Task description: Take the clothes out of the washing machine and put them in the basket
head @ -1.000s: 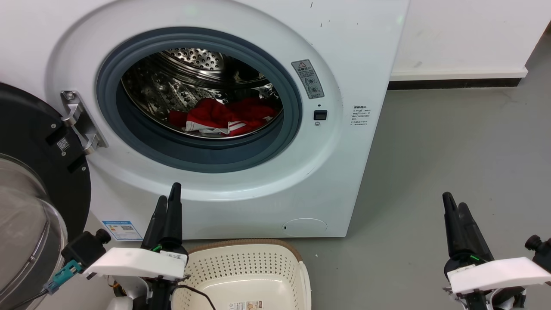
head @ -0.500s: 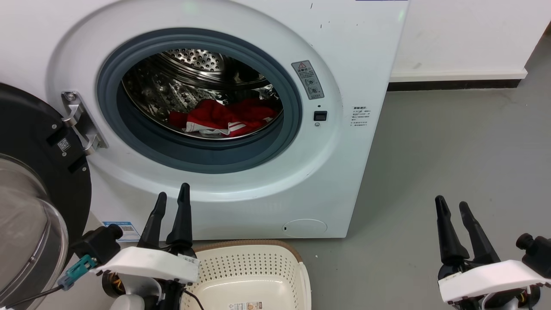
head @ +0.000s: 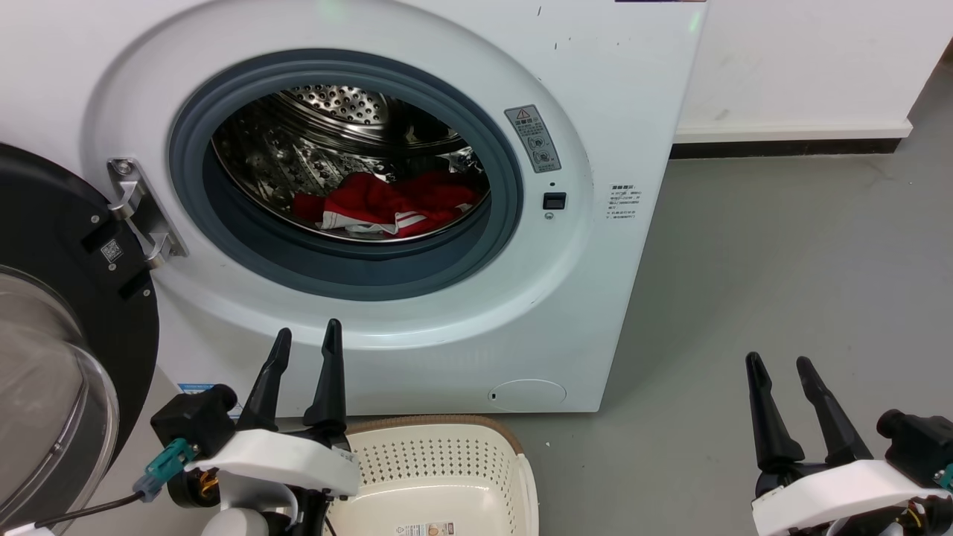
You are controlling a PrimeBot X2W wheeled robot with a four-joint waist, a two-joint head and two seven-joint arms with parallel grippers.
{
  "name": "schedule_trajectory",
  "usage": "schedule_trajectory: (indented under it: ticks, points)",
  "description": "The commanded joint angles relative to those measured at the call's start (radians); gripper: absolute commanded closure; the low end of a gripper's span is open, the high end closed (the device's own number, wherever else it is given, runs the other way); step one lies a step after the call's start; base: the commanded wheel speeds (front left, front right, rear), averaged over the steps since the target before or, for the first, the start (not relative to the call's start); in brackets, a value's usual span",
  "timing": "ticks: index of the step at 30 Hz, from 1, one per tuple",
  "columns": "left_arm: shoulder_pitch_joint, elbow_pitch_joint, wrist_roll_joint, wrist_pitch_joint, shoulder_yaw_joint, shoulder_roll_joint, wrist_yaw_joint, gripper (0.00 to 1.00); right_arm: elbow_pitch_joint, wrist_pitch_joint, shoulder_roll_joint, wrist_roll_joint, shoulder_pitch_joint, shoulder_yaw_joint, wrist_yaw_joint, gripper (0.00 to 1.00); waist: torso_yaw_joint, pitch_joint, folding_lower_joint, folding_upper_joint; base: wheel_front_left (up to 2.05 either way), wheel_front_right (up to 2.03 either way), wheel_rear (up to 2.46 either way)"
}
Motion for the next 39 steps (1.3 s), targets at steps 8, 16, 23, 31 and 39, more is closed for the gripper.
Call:
schedule_trajectory:
  ticks: [8,16,23,31,39]
  points:
    - [-0.006,-0.004,0.112,-0.026,-0.001,0.002,0.013,0.0,-0.026,0.002,0.0,-0.112,0.013,-0.002,0.0,0.0,0.001,0.001,0.0,0.0,0.0,0.0,0.0]
    - [-0.004,-0.002,0.178,-0.041,-0.003,0.002,0.017,0.0,-0.035,0.002,0.001,-0.183,0.023,-0.005,0.0,0.0,0.001,0.001,0.0,0.0,0.0,0.0,0.0]
    - [-0.003,0.008,0.239,-0.057,-0.005,0.002,0.022,0.0,-0.044,0.0,0.001,-0.244,0.03,-0.006,0.0,0.0,0.002,0.001,0.0,0.0,0.0,0.0,0.0]
    - [-0.003,0.016,0.306,-0.073,-0.007,0.002,0.028,0.0,-0.051,-0.002,0.001,-0.311,0.045,-0.006,0.0,0.0,0.002,0.0,0.0,0.0,0.0,0.0,0.0]
    - [-0.005,0.029,0.387,-0.092,-0.008,0.002,0.038,0.0,-0.064,-0.006,0.001,-0.389,0.053,-0.005,0.0,0.0,0.001,0.0,0.0,0.0,0.0,0.0,0.0]
